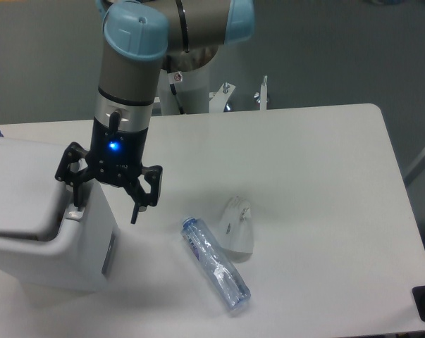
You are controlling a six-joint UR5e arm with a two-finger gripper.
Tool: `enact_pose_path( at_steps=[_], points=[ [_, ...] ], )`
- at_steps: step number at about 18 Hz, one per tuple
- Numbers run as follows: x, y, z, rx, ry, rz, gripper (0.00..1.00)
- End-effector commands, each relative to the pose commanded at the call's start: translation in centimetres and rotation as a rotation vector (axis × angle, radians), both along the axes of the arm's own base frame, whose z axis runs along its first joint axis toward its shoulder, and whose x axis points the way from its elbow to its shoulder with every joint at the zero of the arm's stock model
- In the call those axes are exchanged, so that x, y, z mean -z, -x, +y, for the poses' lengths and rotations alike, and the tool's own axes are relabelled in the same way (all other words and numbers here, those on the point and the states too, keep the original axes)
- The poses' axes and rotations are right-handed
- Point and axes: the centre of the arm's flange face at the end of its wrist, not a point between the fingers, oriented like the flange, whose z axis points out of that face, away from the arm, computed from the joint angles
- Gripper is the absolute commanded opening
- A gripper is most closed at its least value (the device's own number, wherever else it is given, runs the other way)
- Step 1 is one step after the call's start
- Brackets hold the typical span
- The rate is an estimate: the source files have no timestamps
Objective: Open the trash can
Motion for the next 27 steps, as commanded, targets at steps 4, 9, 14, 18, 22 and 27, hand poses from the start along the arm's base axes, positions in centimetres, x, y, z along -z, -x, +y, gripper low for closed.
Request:
enact_pose_path(
  at_steps=[4, 9, 14, 18, 22, 27],
  points=[
    [0.0, 0.1, 0.1, 0.000, 0.000, 0.000, 1.00],
    [-0.4, 0.1, 0.1, 0.000, -0.006, 0.004, 1.00],
    [-1.8, 1.5, 0.1, -0.019, -0.031, 0.024, 1.00],
    [-2.2, 7.3, -2.4, -0.112, -0.038, 0.033, 1.00],
    [0.4, 13.5, -4.7, -0.162, -0.004, 0.046, 1.00],
    [3.5, 21.7, -8.9, -0.155, 0.040, 0.102, 1.00]
  ],
)
